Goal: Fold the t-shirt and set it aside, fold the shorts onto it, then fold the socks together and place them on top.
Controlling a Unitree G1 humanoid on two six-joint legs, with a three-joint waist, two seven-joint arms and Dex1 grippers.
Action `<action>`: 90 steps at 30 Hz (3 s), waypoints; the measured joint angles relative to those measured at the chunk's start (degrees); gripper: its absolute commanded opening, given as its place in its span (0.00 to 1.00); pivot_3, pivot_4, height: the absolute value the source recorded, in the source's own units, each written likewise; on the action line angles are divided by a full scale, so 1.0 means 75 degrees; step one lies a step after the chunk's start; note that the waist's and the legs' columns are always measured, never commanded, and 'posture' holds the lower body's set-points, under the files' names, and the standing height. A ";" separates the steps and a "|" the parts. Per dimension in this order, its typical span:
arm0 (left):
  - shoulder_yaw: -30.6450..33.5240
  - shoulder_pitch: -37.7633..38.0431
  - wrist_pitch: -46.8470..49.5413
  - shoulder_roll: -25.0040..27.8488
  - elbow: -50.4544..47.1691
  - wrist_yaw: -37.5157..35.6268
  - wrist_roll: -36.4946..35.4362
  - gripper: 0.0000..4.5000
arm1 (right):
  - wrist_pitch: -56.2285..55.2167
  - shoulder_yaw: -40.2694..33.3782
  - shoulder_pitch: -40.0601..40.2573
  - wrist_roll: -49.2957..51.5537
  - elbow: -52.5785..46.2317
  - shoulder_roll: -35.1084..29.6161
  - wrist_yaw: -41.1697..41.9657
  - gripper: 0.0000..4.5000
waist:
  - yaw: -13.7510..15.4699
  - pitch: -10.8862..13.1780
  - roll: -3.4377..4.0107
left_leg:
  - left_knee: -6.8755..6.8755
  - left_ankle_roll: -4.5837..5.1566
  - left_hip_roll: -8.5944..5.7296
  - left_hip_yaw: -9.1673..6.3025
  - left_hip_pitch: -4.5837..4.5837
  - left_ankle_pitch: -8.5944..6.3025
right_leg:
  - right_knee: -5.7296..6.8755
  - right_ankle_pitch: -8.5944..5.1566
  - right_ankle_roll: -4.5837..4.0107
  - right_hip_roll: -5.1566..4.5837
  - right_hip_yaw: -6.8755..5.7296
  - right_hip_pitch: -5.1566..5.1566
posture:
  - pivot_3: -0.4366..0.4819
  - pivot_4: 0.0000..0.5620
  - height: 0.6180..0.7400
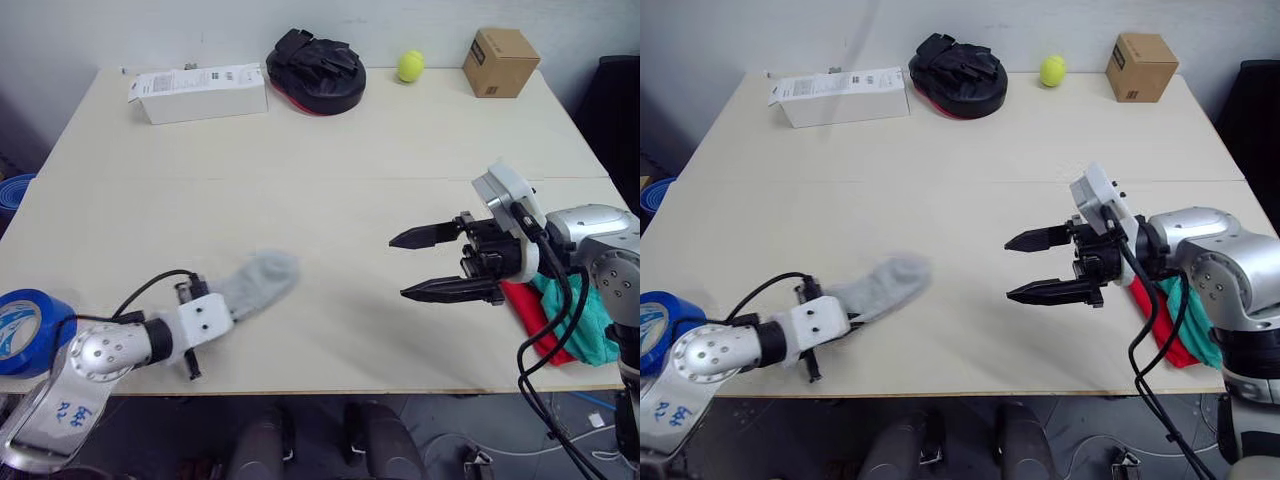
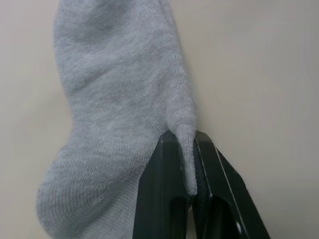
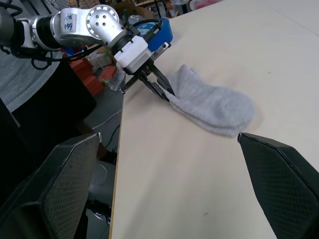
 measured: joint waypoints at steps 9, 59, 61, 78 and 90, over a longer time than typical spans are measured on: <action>-0.2018 -0.3494 -0.3296 -0.1075 0.3393 -0.1252 0.1247 0.00 | -0.0260 -0.0552 0.1360 -0.0275 -0.0671 -0.0428 -0.0434 1.00 | 0.0069 0.0001 -0.0002 | 0.0033 0.0018 0.0005 0.0004 -0.0008 0.0012 | 0.0006 0.0013 0.0025 0.0021 -0.0012 0.0012 | 0.48 0.27 1.00; -0.1913 -0.5657 -0.0903 -0.2698 0.6269 -0.3400 -0.0600 0.01 | 0.0010 -0.0479 0.3080 -0.0576 -0.1582 0.0701 -0.3187 1.00 | 0.0193 0.0009 -0.0021 | 0.0116 0.0018 0.0020 -0.0008 -0.0032 0.0019 | 0.0016 0.0023 0.0048 0.0056 -0.0008 0.0026 | 0.48 0.27 1.00; -0.1999 -0.5683 -0.1070 -0.2730 0.6327 -0.3398 -0.0430 0.01 | 0.0534 -0.0382 0.2832 -0.0390 -0.1379 0.1000 -0.3509 1.00 | 0.0189 0.0008 -0.0021 | 0.0122 0.0019 0.0020 -0.0009 -0.0041 0.0019 | 0.0023 0.0023 0.0048 0.0053 -0.0007 0.0017 | 0.48 0.27 1.00; -0.2007 -0.5643 -0.1274 -0.3115 0.6310 -0.3044 -0.0090 0.01 | 0.4516 -0.0632 0.1053 0.0883 0.0510 0.2953 -0.5403 1.00 | 0.0184 -0.0006 -0.0038 | 0.0138 0.0028 0.0016 -0.0024 -0.0053 0.0017 | 0.0043 0.0023 0.0048 0.0043 -0.0021 0.0014 | 0.48 0.27 1.00; -0.1922 -0.5452 -0.1332 -0.3065 0.6141 -0.2980 -0.0069 0.01 | 0.5788 -0.2515 -0.0109 0.0855 0.2185 0.5117 -0.7137 1.00 | 0.0023 -0.0014 -0.0040 | 0.0133 0.0024 0.0017 -0.0024 -0.0050 0.0020 | 0.0057 0.0023 0.0048 0.0043 -0.0020 0.0012 | 0.48 0.27 1.00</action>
